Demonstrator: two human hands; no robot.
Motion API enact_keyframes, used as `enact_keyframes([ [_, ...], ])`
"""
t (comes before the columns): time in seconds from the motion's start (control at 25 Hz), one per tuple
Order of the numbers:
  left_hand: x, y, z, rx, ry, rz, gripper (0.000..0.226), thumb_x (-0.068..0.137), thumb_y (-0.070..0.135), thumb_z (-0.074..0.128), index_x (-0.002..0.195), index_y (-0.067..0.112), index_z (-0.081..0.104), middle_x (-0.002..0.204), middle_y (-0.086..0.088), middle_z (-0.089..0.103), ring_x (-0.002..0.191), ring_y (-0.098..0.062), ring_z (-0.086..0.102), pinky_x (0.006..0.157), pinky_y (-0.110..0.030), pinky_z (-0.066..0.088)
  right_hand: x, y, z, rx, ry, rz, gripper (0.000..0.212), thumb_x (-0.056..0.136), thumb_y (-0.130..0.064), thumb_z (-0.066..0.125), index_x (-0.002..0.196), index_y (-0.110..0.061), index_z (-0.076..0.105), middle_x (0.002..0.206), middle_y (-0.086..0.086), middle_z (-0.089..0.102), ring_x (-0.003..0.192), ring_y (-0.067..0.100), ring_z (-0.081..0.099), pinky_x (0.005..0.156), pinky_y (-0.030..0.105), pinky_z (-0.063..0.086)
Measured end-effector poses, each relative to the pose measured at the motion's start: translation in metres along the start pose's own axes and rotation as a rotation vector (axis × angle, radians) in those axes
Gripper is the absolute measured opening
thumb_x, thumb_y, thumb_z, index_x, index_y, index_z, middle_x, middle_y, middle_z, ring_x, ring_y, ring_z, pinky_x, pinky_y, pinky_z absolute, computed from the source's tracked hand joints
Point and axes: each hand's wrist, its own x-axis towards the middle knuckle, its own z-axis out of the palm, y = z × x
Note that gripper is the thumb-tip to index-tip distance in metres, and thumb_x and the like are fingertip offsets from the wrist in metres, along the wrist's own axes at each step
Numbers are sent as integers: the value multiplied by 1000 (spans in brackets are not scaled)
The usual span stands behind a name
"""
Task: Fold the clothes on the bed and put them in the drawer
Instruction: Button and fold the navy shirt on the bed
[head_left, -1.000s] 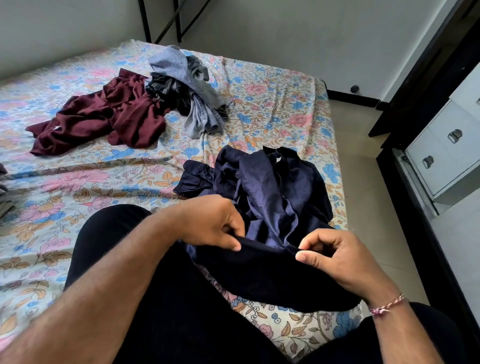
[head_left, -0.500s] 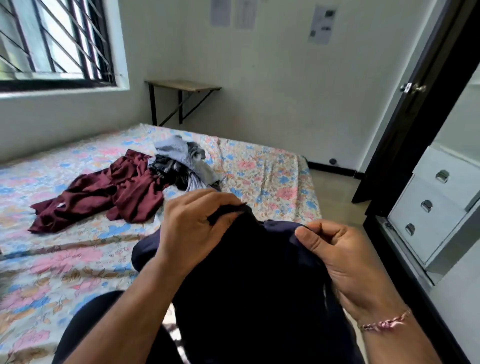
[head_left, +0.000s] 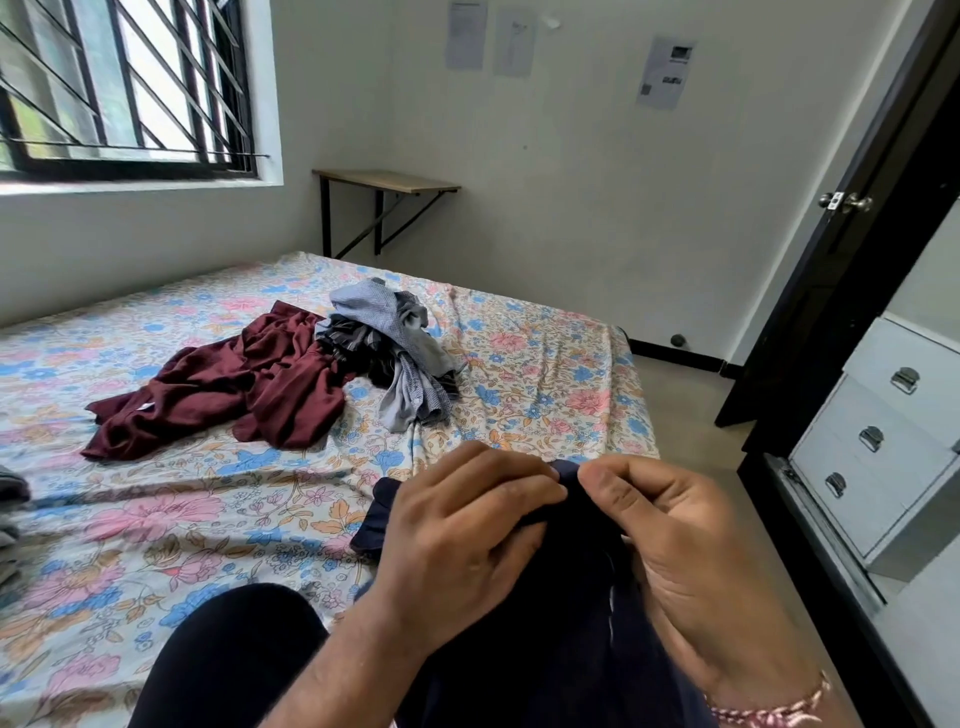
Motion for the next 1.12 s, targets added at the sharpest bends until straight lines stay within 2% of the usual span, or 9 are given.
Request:
enact_keyframes([
  [0.16, -8, -2, 4, 45, 43, -41, 10, 92, 6, 71, 93, 8, 81, 97, 0, 75, 83, -19, 68, 70, -35, 54, 2, 14, 6, -82, 41, -36, 29, 71, -27, 90, 90, -8, 80, 93, 21, 77, 90, 38, 74, 92, 49, 58],
  [0.32, -11, -4, 5, 101, 120, -109, 8, 86, 2, 75, 88, 8, 80, 92, 1, 74, 80, -17, 68, 70, -31, 54, 3, 20, 11, -184, 72, -71, 14, 72, -23, 83, 84, -15, 81, 83, 13, 77, 83, 33, 74, 88, 52, 59],
  [0.52, -19, -13, 3, 23, 52, -163, 8, 85, 7, 82, 92, 9, 80, 92, 3, 74, 85, -12, 68, 73, -28, 54, 3, 28, 16, -108, 111, -35, 23, 71, -27, 84, 90, -14, 82, 92, 15, 78, 92, 38, 75, 96, 59, 56],
  [0.6, -22, -15, 4, 20, 50, -180, 8, 84, 8, 84, 91, 9, 80, 91, 4, 74, 84, -11, 68, 72, -28, 54, 4, 33, 18, -40, 114, -4, 31, 70, -29, 86, 94, -11, 81, 96, 18, 78, 95, 40, 74, 98, 58, 55],
  [0.72, -25, -15, 8, 24, 30, -157, 5, 86, 9, 82, 90, 9, 79, 90, 3, 73, 83, -13, 67, 72, -29, 54, 4, 34, 22, 39, 147, 8, 18, 76, -14, 81, 93, -9, 81, 97, 20, 77, 94, 38, 75, 96, 51, 56],
  [0.92, -30, -17, 12, 95, 7, -72, 7, 92, 11, 73, 92, 7, 79, 91, -2, 71, 80, -19, 64, 72, -29, 53, 5, 27, 19, -151, 82, 1, 12, 81, -11, 78, 89, -18, 83, 91, 11, 79, 90, 30, 77, 92, 49, 59],
  [1.12, -31, -12, 17, 96, 46, -24, 5, 90, 5, 74, 89, 3, 78, 91, -6, 70, 81, -21, 63, 74, -30, 53, 9, 27, 8, -263, 9, 5, 14, 78, -25, 78, 91, -21, 83, 92, 10, 79, 92, 35, 75, 92, 54, 58],
])
